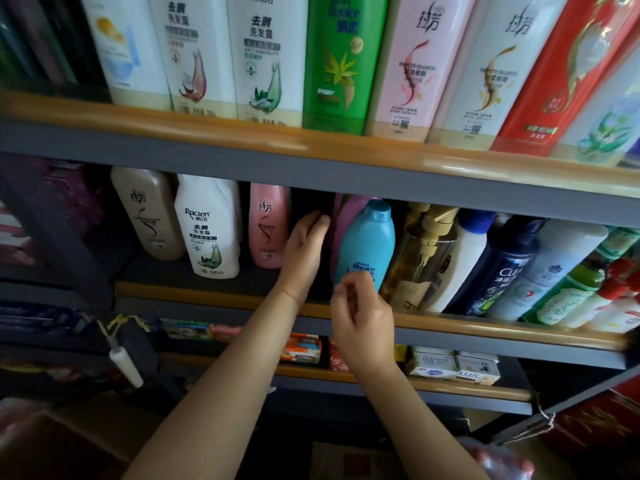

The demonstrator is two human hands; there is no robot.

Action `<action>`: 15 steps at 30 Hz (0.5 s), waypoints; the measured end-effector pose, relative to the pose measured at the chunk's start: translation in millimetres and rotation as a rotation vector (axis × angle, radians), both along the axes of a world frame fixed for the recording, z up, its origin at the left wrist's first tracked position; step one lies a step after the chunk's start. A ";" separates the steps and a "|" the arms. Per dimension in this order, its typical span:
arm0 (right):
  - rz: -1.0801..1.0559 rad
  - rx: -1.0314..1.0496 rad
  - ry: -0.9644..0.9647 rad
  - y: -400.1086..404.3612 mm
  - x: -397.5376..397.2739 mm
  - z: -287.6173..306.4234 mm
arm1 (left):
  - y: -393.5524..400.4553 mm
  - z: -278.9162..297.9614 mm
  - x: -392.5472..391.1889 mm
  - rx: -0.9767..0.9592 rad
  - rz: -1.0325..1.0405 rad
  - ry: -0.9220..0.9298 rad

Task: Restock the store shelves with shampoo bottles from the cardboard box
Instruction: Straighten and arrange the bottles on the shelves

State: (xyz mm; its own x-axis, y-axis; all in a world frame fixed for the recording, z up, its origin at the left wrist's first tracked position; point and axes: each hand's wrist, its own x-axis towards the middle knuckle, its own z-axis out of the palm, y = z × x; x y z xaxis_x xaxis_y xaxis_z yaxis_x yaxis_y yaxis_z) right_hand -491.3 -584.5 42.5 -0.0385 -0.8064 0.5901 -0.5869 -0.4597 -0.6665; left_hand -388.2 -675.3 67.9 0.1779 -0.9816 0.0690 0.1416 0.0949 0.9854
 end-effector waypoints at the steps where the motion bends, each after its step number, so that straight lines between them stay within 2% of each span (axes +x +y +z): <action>1: 0.054 0.028 -0.023 0.0 9.8 3.5 | 10.2 -3.2 7.6 -0.037 0.115 0.015; 3: 0.124 0.099 -0.116 -3.4 29.2 8.8 | 26.5 -9.0 25.8 -0.100 0.313 -0.002; 6: 0.189 0.262 -0.310 -14.4 56.8 18.2 | 32.6 -17.1 47.4 -0.134 0.472 -0.160; 9: 0.220 0.486 -0.491 -34.7 75.1 28.5 | 31.7 -4.4 57.1 -0.142 0.390 -0.225; 12: 0.180 0.618 -0.549 -64.5 87.0 34.7 | 15.4 7.9 61.4 0.049 0.203 -0.082; 15: 0.131 0.729 -0.607 -88.7 99.2 38.5 | -8.1 8.8 72.3 0.184 0.174 -0.021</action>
State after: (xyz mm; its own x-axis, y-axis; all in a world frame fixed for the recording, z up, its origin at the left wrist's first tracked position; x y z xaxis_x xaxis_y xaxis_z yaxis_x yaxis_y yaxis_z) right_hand -392.1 -673.2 81.0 -0.0559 -0.9872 -0.1495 -0.0203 0.1509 -0.9883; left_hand -315.8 -683.3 76.6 0.3453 -0.9329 -0.1026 0.1183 -0.0652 0.9908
